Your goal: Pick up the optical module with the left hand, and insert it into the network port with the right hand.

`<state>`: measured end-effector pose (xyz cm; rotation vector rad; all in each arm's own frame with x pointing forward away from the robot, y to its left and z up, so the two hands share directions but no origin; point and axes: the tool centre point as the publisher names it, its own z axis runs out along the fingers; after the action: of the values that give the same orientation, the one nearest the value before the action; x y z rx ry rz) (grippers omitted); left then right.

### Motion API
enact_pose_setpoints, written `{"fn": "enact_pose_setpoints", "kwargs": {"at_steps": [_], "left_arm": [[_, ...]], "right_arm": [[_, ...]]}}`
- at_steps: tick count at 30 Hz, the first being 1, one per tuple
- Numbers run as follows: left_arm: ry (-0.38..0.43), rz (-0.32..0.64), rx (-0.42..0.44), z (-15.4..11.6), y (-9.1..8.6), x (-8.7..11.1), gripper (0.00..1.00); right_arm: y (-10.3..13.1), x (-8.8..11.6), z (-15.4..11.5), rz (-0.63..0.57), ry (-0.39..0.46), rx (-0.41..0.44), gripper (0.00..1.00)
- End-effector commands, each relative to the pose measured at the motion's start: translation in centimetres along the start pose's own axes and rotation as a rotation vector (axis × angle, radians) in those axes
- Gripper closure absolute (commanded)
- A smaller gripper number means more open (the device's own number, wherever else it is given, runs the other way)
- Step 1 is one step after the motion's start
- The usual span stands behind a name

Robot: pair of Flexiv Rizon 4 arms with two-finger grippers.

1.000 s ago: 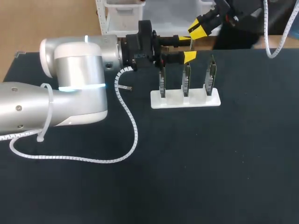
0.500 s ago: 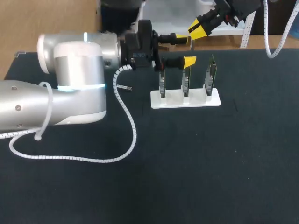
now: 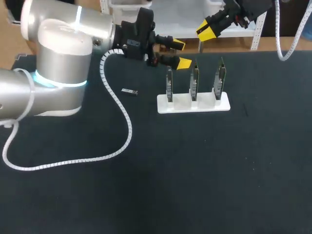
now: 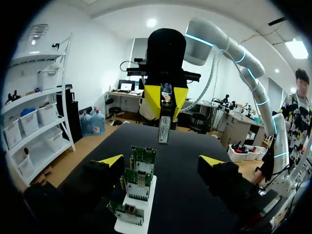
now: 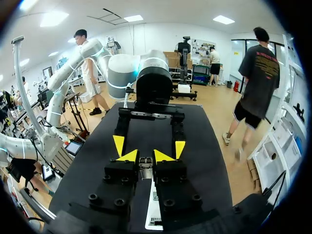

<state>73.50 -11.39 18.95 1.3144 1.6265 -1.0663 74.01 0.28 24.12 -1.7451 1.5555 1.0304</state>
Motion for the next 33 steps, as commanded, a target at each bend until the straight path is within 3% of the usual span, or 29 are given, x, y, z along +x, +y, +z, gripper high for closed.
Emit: {"fn": "enact_pose_setpoints", "kwargs": {"at_steps": [1, 15, 18, 26, 33], "left_arm": [[0.17, -0.014, -0.013, -1.2, -0.4, 0.1, 0.0], [0.258, 0.016, -0.04, -2.5, 0.5, 0.7, 0.0], [0.203, 0.015, -0.063, -2.5, 0.6, 0.7, 0.0], [0.203, 0.015, -0.063, -2.5, 0.6, 0.7, 0.0], [0.203, 0.015, -0.063, -2.5, 0.6, 0.7, 0.0]], "right_arm": [[0.0, 0.0, 0.0, 0.0, 0.001, 0.001, 1.0], [0.0, 0.0, 0.0, 0.0, 0.001, 0.001, 1.0], [0.0, 0.0, 0.0, 0.0, 0.001, 0.001, 1.0], [0.0, 0.0, 0.0, 0.0, 0.001, 0.001, 1.0], [0.3, 1.5, 0.9, -0.005, 0.101, -0.021, 1.0]]}}
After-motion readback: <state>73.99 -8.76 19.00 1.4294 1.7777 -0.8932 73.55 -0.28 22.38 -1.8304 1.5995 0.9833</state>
